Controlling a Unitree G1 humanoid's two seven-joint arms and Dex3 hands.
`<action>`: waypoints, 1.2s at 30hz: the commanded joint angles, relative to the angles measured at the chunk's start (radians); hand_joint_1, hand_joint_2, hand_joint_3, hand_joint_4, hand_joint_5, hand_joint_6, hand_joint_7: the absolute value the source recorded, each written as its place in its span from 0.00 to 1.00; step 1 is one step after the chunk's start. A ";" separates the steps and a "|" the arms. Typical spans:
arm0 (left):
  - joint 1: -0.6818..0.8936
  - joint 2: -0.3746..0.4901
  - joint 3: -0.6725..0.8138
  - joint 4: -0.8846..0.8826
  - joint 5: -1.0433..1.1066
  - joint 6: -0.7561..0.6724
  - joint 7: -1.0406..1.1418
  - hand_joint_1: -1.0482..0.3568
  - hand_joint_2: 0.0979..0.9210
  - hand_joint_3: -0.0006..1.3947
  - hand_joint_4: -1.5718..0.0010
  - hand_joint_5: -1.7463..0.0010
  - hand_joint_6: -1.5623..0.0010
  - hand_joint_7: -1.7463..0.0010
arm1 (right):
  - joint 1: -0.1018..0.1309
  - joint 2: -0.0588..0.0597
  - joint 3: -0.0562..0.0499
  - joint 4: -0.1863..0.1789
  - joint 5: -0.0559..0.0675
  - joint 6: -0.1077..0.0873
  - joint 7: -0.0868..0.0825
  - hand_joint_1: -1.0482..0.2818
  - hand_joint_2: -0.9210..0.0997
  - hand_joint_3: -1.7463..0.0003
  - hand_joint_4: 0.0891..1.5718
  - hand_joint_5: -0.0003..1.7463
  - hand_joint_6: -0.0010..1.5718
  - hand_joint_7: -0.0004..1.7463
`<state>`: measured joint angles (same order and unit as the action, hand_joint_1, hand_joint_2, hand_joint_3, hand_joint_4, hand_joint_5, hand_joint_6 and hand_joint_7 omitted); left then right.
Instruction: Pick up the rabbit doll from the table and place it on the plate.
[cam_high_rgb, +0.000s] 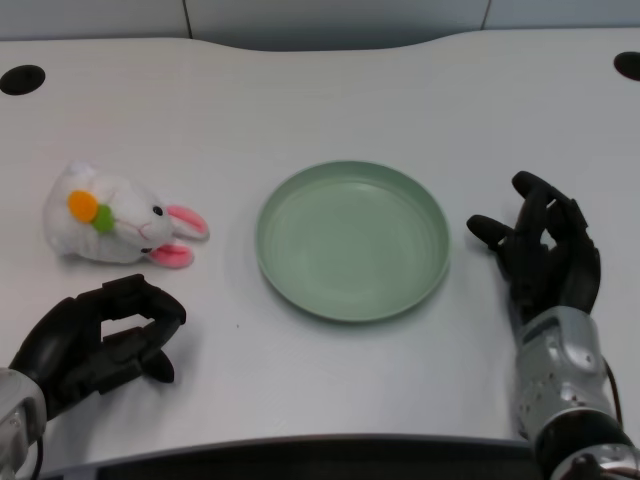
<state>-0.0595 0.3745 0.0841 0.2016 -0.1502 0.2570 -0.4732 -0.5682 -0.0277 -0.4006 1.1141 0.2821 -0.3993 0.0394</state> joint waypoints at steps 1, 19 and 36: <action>0.011 0.004 0.003 0.012 -0.001 -0.001 -0.003 0.38 1.00 0.26 0.70 0.00 0.69 0.23 | 0.005 0.005 -0.006 0.003 0.013 0.014 -0.002 0.47 0.00 0.66 0.16 0.69 0.14 0.58; 0.013 0.008 -0.004 0.023 0.015 -0.030 -0.003 0.38 1.00 0.26 0.69 0.00 0.69 0.20 | 0.008 0.006 0.003 -0.004 0.003 0.013 -0.010 0.49 0.00 0.68 0.18 0.67 0.17 0.55; 0.014 0.076 0.000 -0.216 0.092 -0.313 -0.009 0.39 1.00 0.28 0.72 0.00 0.74 0.14 | -0.003 0.007 0.001 0.013 0.002 0.013 -0.010 0.49 0.00 0.69 0.20 0.68 0.18 0.54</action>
<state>-0.0378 0.4343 0.0732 0.0071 -0.0610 -0.0179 -0.4744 -0.5700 -0.0250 -0.4007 1.1147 0.2818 -0.3989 0.0379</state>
